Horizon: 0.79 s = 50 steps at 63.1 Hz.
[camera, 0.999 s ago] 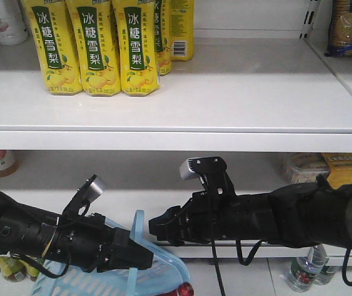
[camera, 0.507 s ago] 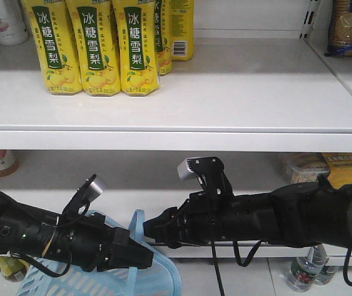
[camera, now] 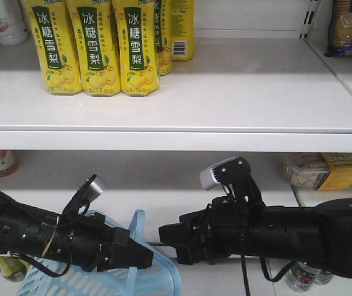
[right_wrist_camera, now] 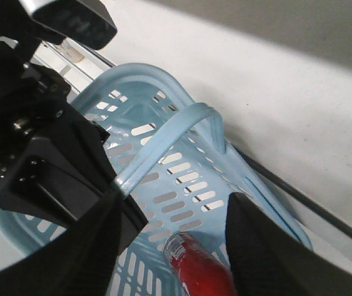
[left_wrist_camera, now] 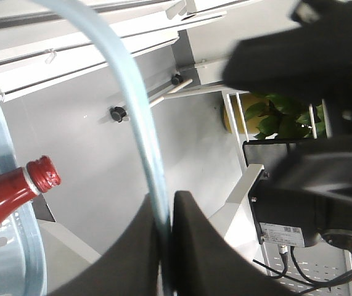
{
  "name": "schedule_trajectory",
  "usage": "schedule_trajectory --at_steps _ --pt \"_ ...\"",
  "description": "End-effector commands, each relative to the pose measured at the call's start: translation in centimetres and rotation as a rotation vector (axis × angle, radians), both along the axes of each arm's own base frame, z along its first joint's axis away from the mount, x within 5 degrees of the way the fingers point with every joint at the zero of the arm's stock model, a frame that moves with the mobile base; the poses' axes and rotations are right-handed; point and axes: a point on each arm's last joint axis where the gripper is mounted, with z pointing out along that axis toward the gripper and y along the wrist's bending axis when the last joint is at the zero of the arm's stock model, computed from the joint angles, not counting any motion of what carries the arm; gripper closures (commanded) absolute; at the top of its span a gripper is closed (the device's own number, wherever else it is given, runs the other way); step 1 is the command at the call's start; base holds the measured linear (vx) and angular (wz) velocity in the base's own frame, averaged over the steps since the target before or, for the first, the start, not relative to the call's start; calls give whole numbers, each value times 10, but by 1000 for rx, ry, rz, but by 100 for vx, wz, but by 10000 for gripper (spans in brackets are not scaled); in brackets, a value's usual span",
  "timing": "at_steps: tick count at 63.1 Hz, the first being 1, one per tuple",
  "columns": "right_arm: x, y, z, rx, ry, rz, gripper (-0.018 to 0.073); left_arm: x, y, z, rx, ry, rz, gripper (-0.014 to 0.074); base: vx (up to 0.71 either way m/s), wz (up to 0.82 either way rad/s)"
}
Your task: Place coke in basket with both arms
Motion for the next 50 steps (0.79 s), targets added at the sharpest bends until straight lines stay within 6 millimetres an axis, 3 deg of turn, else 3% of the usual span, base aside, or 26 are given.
schedule_trajectory --at_steps 1,26,50 --pt "-7 -7 27 51 -91 -30 175 6 -4 26 -100 -65 43 601 0 0" --pt "-29 -48 83 -7 -390 -209 175 6 -4 26 -100 -65 43 601 0 0" --pt "-47 -87 118 -48 -602 -356 175 6 -4 26 -100 -65 43 601 0 0"
